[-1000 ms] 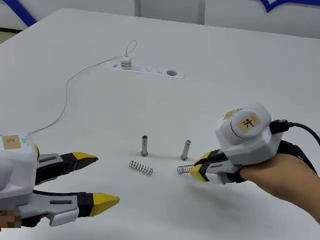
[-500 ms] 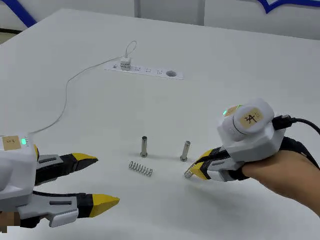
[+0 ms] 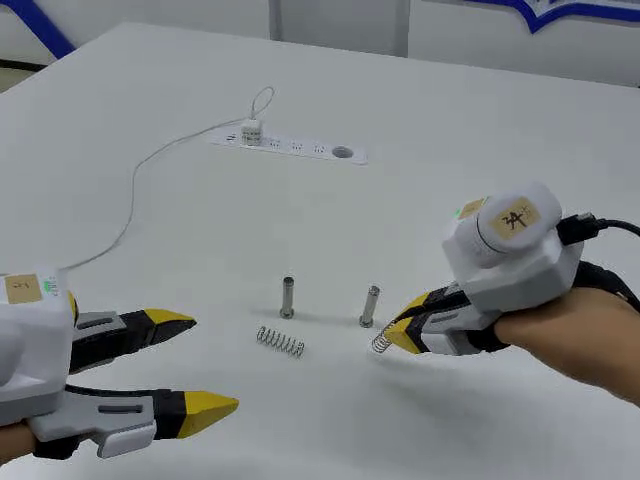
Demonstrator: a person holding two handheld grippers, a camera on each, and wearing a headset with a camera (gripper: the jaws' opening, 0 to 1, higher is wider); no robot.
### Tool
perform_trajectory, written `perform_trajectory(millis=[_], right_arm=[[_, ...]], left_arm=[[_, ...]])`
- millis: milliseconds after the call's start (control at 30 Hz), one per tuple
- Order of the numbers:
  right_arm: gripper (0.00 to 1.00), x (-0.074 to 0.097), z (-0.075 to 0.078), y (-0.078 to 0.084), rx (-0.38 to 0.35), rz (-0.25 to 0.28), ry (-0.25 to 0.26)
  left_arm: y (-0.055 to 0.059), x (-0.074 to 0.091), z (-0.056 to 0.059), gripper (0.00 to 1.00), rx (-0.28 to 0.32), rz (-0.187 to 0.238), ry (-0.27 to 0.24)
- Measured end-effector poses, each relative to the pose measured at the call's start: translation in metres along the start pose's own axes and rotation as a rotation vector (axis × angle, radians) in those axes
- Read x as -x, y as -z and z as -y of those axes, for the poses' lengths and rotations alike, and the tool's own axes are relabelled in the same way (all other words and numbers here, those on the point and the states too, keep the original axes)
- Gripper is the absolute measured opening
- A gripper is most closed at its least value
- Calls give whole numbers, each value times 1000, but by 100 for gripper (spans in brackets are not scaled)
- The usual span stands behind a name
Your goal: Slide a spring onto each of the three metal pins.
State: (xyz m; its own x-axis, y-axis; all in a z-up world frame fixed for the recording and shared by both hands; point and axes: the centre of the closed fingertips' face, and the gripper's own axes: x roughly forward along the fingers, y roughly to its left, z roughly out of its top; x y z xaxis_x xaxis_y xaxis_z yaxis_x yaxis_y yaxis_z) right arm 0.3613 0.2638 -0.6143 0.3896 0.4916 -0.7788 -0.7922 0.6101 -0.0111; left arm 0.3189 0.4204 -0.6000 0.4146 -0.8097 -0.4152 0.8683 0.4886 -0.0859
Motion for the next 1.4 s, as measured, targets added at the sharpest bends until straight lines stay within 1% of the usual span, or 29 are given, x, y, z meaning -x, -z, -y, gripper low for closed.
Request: perform_trajectory(millis=[333,500,633,900,1067,1200,1333,1400], right_arm=[[12,20,3,-14,41,-19,2],[12,26,6,-24,56,-20,3],[12,28,10,-33,68,-19,6],[12,24,18,-46,86,-21,12],[12,19,22,-50,94,-26,9],[12,14,26,-49,91,-41,6],[12,10,26,-49,89,-49,-7],[12,9,26,-48,94,-58,-6]], left_arm=[[0,2,-1,60,0,3,-5],[0,2,-1,60,1,4,-7],[0,2,-1,60,2,4,-8],[-1,3,-2,60,4,10,-11],[0,2,-2,60,5,9,-11],[0,3,-2,60,7,10,-12],[2,3,-3,60,9,9,-14],[2,3,-3,60,11,8,-14]])
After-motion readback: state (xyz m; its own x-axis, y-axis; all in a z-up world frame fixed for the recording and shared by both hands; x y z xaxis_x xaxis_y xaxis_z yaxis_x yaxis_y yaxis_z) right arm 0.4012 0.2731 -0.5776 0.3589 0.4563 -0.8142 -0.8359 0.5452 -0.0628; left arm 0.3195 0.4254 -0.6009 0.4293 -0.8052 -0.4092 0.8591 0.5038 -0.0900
